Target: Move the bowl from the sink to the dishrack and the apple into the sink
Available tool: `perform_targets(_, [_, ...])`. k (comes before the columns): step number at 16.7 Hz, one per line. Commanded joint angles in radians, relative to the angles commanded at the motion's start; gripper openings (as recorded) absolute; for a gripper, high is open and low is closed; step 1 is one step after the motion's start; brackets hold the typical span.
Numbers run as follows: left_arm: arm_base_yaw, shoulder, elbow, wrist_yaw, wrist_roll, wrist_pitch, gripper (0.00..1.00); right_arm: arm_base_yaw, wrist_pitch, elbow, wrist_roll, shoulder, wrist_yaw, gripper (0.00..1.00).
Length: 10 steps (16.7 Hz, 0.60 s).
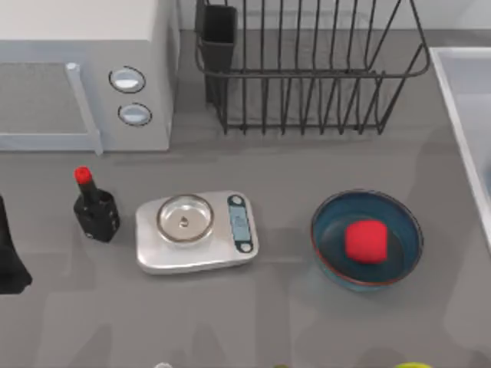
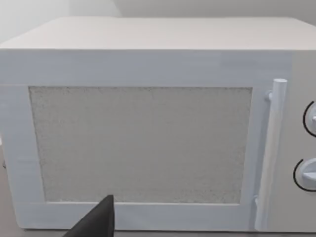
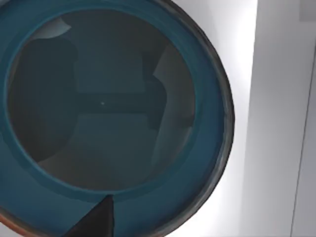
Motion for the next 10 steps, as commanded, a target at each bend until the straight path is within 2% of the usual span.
perform_targets(7, [0.000, 0.000, 0.000, 0.000, 0.000, 0.000, 1.00, 0.002, 0.220, -0.104, 0.006, 0.113, 0.002, 1.00])
perform_targets(10, [0.000, 0.000, 0.000, 0.000, 0.000, 0.000, 1.00, 0.002, 0.251, -0.120, 0.006, 0.130, 0.002, 1.00])
